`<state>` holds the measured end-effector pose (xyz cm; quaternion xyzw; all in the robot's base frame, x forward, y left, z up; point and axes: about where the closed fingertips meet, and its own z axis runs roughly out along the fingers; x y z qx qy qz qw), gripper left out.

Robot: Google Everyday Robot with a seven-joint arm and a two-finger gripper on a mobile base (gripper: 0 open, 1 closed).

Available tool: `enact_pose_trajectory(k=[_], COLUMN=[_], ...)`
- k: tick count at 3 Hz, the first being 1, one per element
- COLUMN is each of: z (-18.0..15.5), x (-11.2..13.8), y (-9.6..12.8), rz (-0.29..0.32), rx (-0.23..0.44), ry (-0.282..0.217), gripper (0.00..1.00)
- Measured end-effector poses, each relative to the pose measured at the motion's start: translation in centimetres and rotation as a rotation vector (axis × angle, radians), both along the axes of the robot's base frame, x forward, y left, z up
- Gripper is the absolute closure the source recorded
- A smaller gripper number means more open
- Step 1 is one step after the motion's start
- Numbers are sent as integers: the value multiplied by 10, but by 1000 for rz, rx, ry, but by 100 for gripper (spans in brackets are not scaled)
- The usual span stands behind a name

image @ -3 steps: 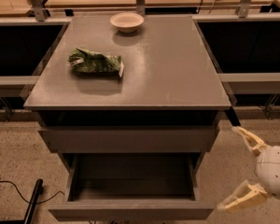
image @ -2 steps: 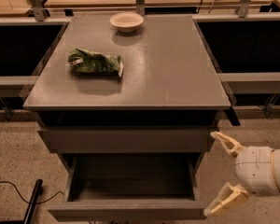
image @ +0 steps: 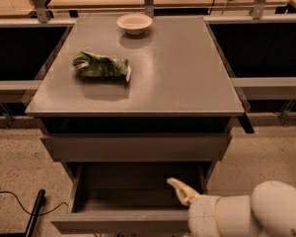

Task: Close middle drawer

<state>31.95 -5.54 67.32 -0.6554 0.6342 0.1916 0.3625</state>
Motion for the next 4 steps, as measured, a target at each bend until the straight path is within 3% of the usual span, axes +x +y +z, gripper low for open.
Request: enact_pose_trajectory(k=[1, 2, 3, 4], z=[-73, -87, -103, -165], x=[-29, -17, -11, 2], y=[36, 33, 31, 29], rz=[39, -16, -37, -83], rx=[17, 13, 13, 2], ry=[63, 43, 68, 146], gripper=[0, 0, 0, 0])
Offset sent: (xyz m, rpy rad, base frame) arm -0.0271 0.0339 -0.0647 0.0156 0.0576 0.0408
